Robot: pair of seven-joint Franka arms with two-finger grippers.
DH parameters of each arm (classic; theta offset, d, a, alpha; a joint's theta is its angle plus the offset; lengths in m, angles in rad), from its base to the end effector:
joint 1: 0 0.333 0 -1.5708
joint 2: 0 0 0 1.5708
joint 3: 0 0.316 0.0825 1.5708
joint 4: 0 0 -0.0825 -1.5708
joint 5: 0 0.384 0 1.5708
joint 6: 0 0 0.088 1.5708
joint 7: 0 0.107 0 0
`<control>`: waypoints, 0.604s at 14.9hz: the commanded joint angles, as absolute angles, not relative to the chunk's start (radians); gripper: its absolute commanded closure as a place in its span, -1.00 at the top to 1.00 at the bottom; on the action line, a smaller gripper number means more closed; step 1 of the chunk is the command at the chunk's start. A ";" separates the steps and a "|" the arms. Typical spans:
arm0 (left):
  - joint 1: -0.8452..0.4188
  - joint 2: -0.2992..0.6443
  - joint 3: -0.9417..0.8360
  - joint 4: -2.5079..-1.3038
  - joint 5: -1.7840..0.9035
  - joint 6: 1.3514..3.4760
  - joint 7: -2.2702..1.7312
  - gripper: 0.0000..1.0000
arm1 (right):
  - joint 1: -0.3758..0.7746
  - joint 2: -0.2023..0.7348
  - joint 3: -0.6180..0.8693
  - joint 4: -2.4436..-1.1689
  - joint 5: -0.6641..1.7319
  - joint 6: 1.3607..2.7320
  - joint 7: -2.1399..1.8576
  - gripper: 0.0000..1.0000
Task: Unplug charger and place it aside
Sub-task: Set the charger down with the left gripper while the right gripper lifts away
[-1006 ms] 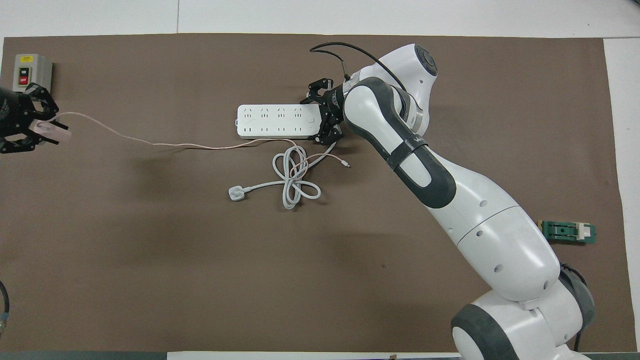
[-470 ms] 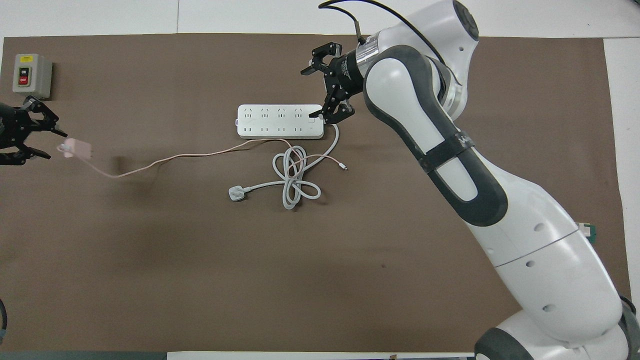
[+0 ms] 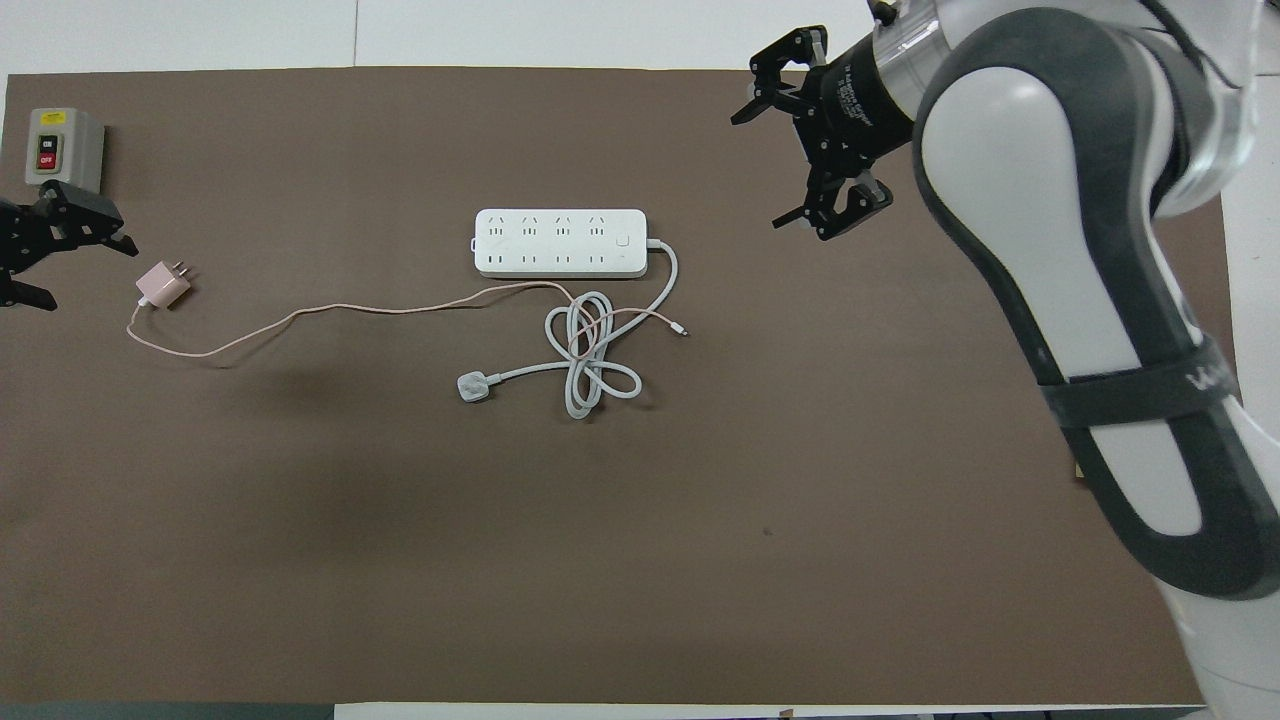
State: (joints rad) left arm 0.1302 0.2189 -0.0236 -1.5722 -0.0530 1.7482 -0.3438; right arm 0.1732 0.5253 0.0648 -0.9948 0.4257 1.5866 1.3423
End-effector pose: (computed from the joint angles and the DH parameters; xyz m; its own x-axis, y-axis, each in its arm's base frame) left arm 0.6221 0.0630 0.5096 0.8944 0.4433 -0.0597 0.4458 -0.8943 0.0389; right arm 0.6769 0.1946 0.5773 0.4393 -0.7965 -0.4154 -0.8975 -0.4094 -0.1641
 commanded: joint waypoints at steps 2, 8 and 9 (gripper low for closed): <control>0.071 0.121 -0.026 -1.575 -0.043 1.655 -0.265 1.00 | 0.121 0.430 0.066 -1.042 0.318 1.481 1.079 1.00; -0.002 0.037 -0.026 -1.588 -0.023 1.502 -0.145 1.00 | 0.097 0.333 0.066 -1.081 0.129 1.385 0.617 1.00; -0.003 0.044 -0.025 -1.577 -0.018 1.499 -0.127 1.00 | 0.094 0.315 0.066 -1.098 0.102 1.384 0.533 1.00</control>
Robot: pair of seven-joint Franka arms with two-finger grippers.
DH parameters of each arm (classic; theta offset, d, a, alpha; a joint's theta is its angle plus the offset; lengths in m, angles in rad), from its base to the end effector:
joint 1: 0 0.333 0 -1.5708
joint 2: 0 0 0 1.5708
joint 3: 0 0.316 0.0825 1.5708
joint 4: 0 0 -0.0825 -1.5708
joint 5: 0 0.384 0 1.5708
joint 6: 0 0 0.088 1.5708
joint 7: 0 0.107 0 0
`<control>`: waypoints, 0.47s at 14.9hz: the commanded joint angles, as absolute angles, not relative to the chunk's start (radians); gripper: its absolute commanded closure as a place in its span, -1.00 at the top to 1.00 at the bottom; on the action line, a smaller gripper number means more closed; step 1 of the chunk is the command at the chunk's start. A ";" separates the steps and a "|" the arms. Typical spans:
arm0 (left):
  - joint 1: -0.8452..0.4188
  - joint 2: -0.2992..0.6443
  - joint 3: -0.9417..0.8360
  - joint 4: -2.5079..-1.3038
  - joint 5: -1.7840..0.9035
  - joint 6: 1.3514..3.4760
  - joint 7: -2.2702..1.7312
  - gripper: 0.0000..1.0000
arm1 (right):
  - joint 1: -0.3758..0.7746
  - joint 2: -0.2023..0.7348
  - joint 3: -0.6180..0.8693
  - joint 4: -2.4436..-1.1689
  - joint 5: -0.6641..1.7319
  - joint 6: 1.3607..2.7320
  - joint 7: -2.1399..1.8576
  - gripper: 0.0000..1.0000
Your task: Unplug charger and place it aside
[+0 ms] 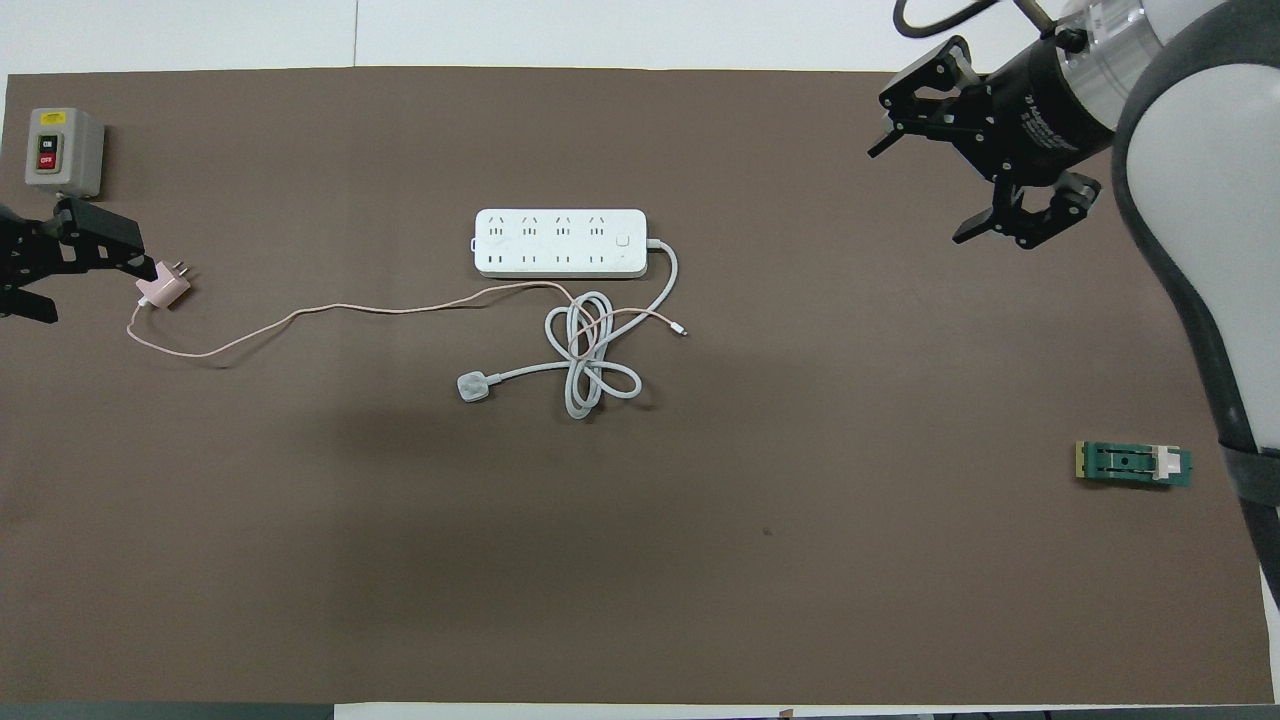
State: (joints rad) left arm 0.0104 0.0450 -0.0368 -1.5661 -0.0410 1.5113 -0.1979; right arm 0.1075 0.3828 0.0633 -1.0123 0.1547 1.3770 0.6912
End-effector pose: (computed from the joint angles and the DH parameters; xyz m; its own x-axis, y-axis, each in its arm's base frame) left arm 0.5602 -0.0189 0.5968 0.9801 0.1681 -0.1060 0.1713 -0.9850 0.0222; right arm 0.6330 0.1180 0.6373 0.8764 -0.4657 -0.1227 -0.4791 -0.8687 -0.1256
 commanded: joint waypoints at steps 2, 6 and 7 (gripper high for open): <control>0.002 0.041 -0.017 -1.574 -0.012 1.509 -0.085 1.00 | 0.089 0.270 0.066 -1.147 0.048 1.385 0.371 1.00; 0.009 0.029 -0.015 -1.579 -0.023 1.546 0.017 1.00 | 0.029 0.181 0.066 -1.238 -0.018 1.385 0.054 1.00; 0.006 0.017 -0.015 -1.578 -0.017 1.546 0.018 1.00 | 0.014 0.157 0.066 -1.265 -0.028 1.385 -0.012 1.00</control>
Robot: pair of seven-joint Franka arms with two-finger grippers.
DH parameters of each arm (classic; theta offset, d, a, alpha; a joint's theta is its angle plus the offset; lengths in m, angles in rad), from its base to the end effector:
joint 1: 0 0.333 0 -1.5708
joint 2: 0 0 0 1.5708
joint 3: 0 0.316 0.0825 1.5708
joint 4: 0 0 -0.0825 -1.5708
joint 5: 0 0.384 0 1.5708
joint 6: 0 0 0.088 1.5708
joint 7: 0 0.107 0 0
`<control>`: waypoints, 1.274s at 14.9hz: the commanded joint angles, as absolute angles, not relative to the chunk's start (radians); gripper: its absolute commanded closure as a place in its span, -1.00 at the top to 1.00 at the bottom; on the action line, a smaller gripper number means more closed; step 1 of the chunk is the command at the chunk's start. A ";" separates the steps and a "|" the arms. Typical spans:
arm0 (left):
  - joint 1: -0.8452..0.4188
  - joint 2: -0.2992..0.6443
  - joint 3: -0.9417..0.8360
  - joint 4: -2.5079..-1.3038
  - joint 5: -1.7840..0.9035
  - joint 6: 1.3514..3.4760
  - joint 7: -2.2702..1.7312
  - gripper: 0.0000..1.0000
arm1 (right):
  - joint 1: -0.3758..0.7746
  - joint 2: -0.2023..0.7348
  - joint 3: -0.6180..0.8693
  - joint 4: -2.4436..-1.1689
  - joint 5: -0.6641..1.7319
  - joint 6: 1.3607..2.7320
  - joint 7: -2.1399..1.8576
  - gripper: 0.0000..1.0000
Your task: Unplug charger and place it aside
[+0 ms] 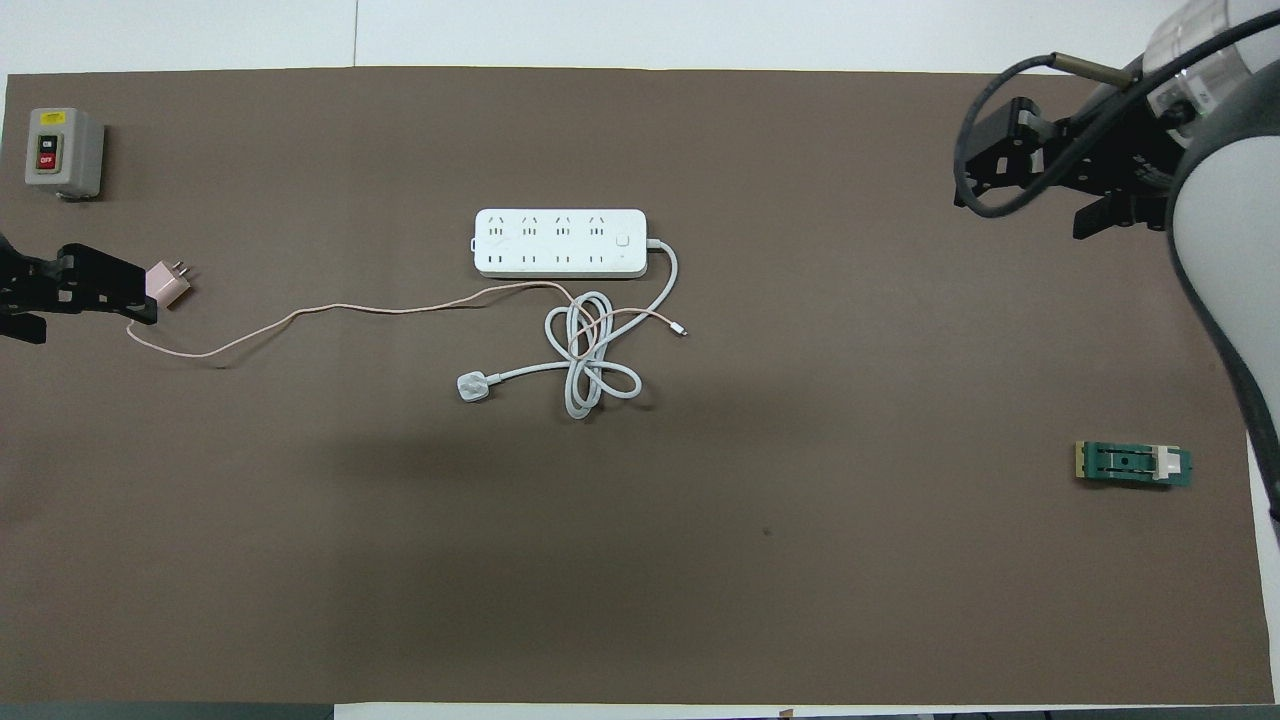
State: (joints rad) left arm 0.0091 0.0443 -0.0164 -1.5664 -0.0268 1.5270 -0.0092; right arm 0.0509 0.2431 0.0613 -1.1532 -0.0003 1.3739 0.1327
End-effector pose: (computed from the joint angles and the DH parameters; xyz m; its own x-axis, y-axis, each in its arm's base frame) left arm 0.5621 -0.0069 0.5982 0.9965 0.0007 -0.0838 0.0030 -0.9996 0.0267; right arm 0.6023 0.0619 0.6590 0.9995 -0.0221 -0.0237 -0.0223 -0.9997 -0.0114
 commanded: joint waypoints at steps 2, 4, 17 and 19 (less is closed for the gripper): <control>0.008 0.003 -0.015 -1.588 -0.017 1.548 0.028 1.00 | -0.020 0.083 0.067 -1.359 -0.032 1.393 -0.076 1.00; 0.008 -0.024 -0.015 -1.589 -0.017 1.537 0.031 1.00 | -0.026 0.003 0.066 -1.478 -0.037 1.419 -0.078 1.00; 0.003 -0.014 -0.011 -1.617 -0.021 1.566 0.080 1.00 | -0.081 -0.057 0.074 -1.585 -0.026 1.467 -0.051 1.00; 0.008 -0.012 -0.011 -1.614 -0.021 1.571 0.078 1.00 | -0.095 -0.049 0.075 -1.560 -0.021 1.451 -0.029 1.00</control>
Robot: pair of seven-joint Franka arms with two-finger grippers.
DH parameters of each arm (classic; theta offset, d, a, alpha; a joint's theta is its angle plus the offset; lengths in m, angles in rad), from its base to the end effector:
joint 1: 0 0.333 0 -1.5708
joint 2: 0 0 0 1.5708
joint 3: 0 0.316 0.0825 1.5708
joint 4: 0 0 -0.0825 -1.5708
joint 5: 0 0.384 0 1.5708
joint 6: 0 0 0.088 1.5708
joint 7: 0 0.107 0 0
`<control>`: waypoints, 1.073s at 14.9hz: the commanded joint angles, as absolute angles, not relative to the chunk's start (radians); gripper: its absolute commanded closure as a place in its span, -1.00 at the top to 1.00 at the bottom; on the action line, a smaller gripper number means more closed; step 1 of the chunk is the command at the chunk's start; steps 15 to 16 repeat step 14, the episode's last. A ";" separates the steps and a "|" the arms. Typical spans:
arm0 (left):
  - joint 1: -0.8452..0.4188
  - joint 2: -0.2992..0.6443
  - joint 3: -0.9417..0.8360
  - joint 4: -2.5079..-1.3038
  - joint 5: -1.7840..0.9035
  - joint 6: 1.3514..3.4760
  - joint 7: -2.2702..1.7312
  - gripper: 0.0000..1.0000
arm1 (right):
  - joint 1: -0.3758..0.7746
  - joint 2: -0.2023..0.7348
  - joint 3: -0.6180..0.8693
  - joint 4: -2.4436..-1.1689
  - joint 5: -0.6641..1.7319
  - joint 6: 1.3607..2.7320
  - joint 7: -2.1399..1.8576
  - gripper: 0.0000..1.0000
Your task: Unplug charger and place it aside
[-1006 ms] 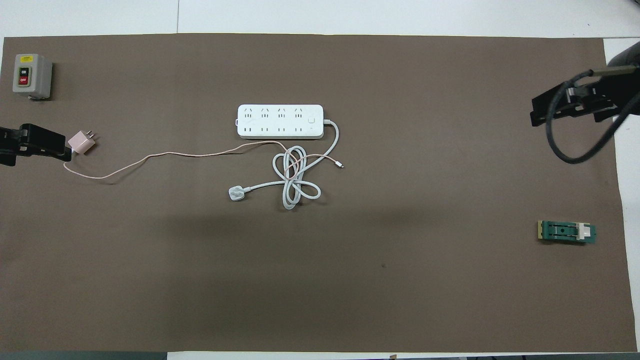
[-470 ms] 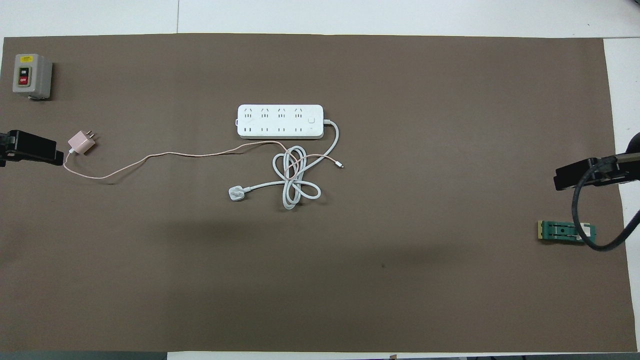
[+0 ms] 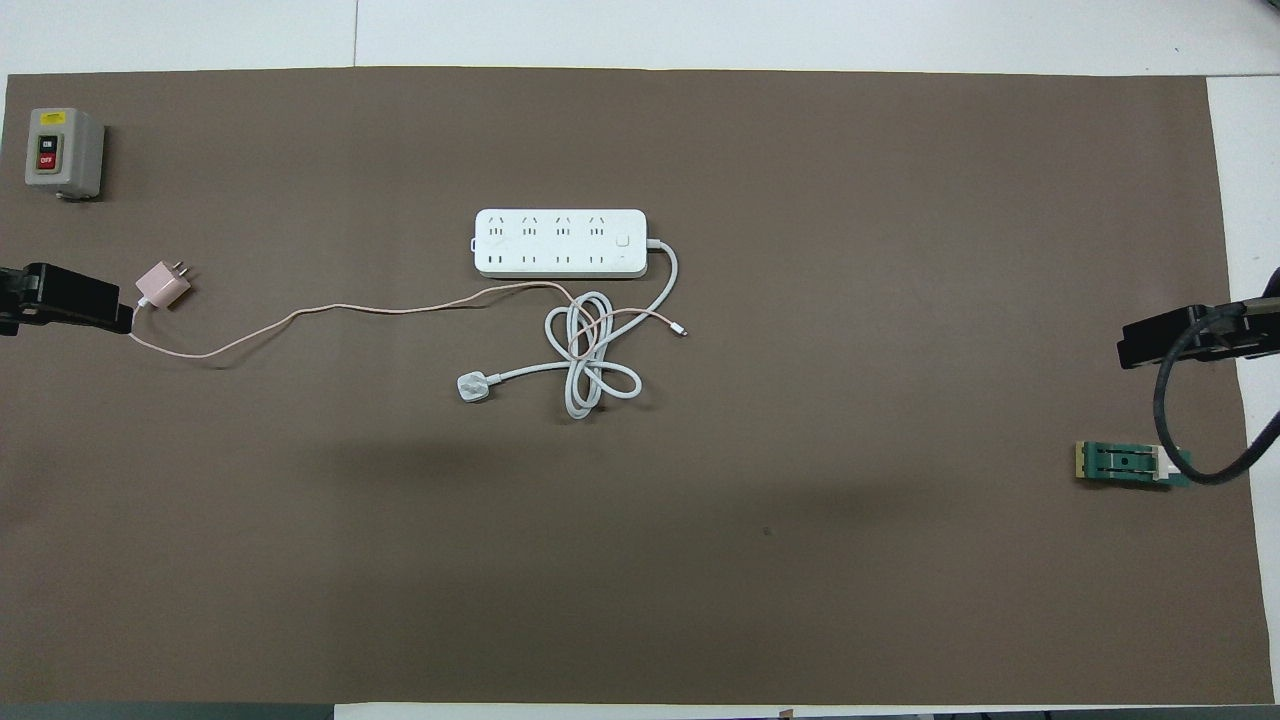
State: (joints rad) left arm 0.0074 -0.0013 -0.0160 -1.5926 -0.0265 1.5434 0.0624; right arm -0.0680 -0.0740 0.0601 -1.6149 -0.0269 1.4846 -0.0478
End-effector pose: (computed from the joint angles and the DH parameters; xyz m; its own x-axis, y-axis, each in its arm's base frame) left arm 0.5504 -0.0076 0.6127 0.9964 -0.0716 -0.0461 -0.0703 -0.9971 0.0294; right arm 0.5221 -0.0059 0.6364 0.9976 0.0372 -0.0578 0.0389 -0.9988 0.0286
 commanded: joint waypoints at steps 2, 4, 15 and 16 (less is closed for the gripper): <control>0.008 -0.011 -0.011 -1.609 -0.021 1.571 0.078 1.00 | -0.091 -0.060 0.075 -1.575 -0.021 1.453 -0.028 1.00; 0.006 -0.011 -0.011 -1.611 -0.021 1.568 0.078 1.00 | -0.087 -0.060 0.075 -1.578 -0.023 1.457 -0.025 1.00; 0.003 -0.012 -0.011 -1.615 -0.021 1.572 0.078 1.00 | -0.086 -0.074 0.077 -1.606 -0.021 1.462 -0.021 1.00; 0.003 -0.012 -0.011 -1.615 -0.021 1.572 0.078 1.00 | -0.086 -0.074 0.077 -1.606 -0.021 1.462 -0.021 1.00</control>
